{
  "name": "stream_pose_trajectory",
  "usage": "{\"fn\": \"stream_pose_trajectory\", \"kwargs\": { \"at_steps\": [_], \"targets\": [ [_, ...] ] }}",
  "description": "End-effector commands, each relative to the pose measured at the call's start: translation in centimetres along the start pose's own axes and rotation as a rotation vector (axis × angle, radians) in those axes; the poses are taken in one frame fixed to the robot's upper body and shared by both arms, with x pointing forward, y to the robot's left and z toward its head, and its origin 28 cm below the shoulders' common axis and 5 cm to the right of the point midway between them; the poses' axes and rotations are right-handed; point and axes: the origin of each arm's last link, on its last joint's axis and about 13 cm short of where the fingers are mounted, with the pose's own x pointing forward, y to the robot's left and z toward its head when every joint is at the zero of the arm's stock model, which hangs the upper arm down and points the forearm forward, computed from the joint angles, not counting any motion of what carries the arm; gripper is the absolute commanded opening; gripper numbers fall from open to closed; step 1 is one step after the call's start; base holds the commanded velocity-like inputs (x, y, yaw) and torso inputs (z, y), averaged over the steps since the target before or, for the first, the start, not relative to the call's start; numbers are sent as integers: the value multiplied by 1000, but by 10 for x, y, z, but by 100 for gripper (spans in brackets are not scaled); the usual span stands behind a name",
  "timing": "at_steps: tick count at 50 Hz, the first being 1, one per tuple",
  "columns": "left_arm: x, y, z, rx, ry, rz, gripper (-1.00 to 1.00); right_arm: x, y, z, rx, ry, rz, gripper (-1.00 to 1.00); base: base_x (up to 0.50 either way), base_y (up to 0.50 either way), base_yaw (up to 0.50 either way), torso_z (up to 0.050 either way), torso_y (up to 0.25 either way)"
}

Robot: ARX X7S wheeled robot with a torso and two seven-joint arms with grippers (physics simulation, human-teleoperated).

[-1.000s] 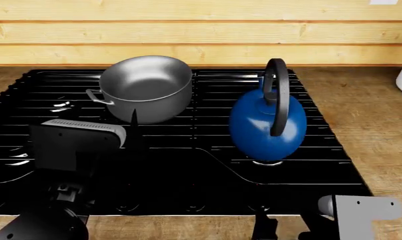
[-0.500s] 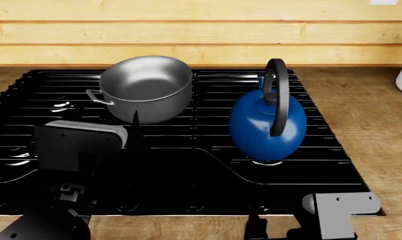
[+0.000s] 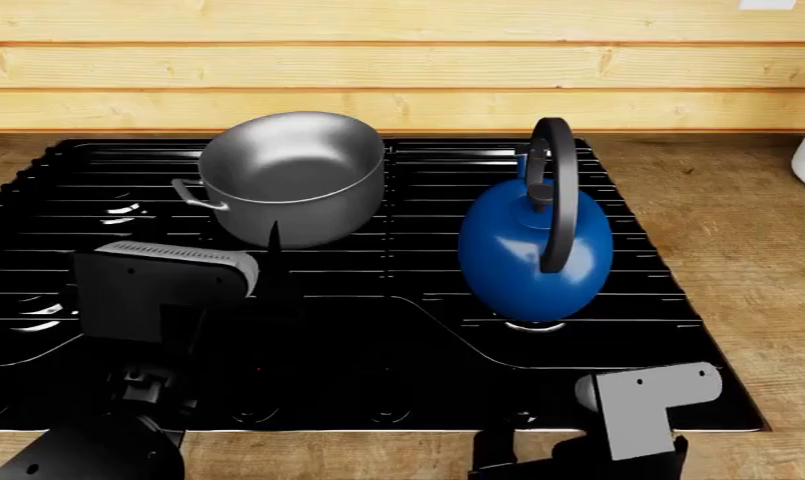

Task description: Pick the kettle from the counter and place it on a stove burner. Then turn the burner on.

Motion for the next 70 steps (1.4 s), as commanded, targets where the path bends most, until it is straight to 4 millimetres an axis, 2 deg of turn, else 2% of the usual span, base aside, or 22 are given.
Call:
{"fn": "stream_pose_trajectory", "kwargs": {
  "at_steps": [1,6,7,34,48,53,70],
  "targets": [
    [1,0,-1,0,0,0,100,2,10,-9,18,81,140,100,0,0,0,0,0],
    [0,0,-1,2,2,0,100,1,10,-10,14,73,144,100,0,0,0,0,0],
    [0,0,-1,2,2,-1,100,1,10,-11,9,73,146,-100,0,0,0,0,0],
    [-1,-1,-4,-2,8,-4,100,4,5,-16,-10,62,160,-100,2,2,3,0,0],
    [0,-2,-3,-5,14,-2,100,16,-28,-19,-67,96,165,-100,7,3,6,0,0],
    [-1,-1,-1,-1,10,0,100,16,-28,-25,-121,140,274,-100,9,3,7,0,0],
    [0,-2,-6,-2,19,0,100,28,-37,-31,-172,188,352,-100,7,5,10,0,0]
  ]
}}
